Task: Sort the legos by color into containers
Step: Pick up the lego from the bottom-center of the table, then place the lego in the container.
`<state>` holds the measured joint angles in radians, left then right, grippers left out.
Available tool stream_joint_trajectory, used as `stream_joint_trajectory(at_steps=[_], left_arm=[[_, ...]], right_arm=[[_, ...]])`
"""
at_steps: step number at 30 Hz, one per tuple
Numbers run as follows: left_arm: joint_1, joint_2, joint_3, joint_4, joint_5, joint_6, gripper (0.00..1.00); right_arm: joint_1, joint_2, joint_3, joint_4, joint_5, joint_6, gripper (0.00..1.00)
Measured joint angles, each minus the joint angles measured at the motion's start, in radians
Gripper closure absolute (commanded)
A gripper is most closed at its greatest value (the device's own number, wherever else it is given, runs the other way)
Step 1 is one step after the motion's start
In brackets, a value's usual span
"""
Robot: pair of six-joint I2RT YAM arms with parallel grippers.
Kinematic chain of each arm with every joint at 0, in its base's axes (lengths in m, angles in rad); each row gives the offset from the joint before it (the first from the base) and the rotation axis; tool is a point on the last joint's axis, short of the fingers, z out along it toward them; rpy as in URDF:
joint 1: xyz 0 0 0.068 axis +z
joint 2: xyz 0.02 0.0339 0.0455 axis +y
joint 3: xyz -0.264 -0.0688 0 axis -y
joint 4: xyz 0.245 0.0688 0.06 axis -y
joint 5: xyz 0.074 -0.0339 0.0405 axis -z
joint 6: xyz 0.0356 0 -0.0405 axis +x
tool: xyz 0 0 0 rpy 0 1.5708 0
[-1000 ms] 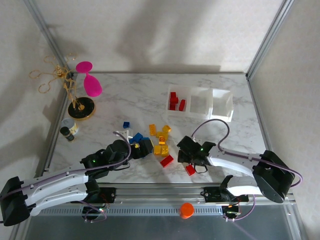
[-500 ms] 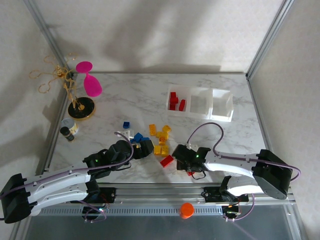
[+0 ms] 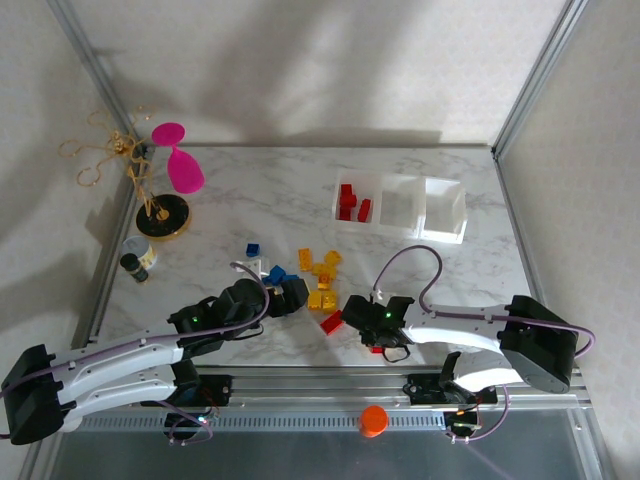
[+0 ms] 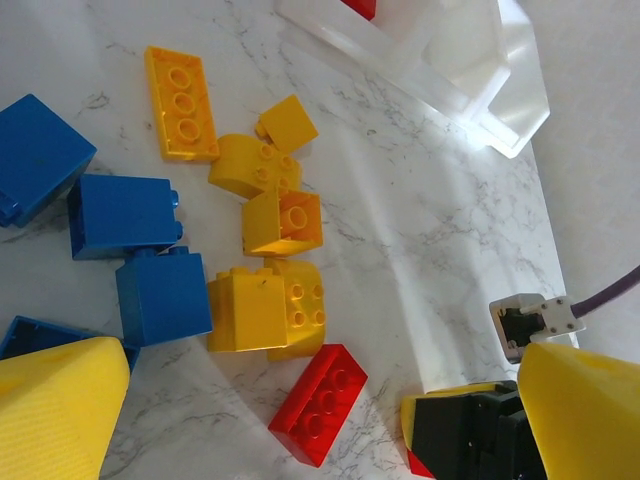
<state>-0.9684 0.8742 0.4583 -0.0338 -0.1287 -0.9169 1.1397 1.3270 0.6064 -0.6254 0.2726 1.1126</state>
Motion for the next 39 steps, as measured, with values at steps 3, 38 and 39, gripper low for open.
stream_joint_trajectory(at_steps=[3, 38, 39], left_arm=[[0.0, -0.001, 0.0, 0.003, 0.0, 0.001, 0.0], [0.249, 0.167, 0.215, 0.0, 0.028, 0.196, 0.0], [0.253, 0.174, 0.219, 0.0, 0.032, 0.2, 0.0]], right_arm=[[0.002, 0.0, 0.018, -0.008, 0.0, -0.002, 0.7], [-0.623, 0.672, 0.959, 0.355, 0.146, -0.744, 0.61], [-0.629, 0.699, 0.986, 0.362, 0.146, -0.757, 0.57]])
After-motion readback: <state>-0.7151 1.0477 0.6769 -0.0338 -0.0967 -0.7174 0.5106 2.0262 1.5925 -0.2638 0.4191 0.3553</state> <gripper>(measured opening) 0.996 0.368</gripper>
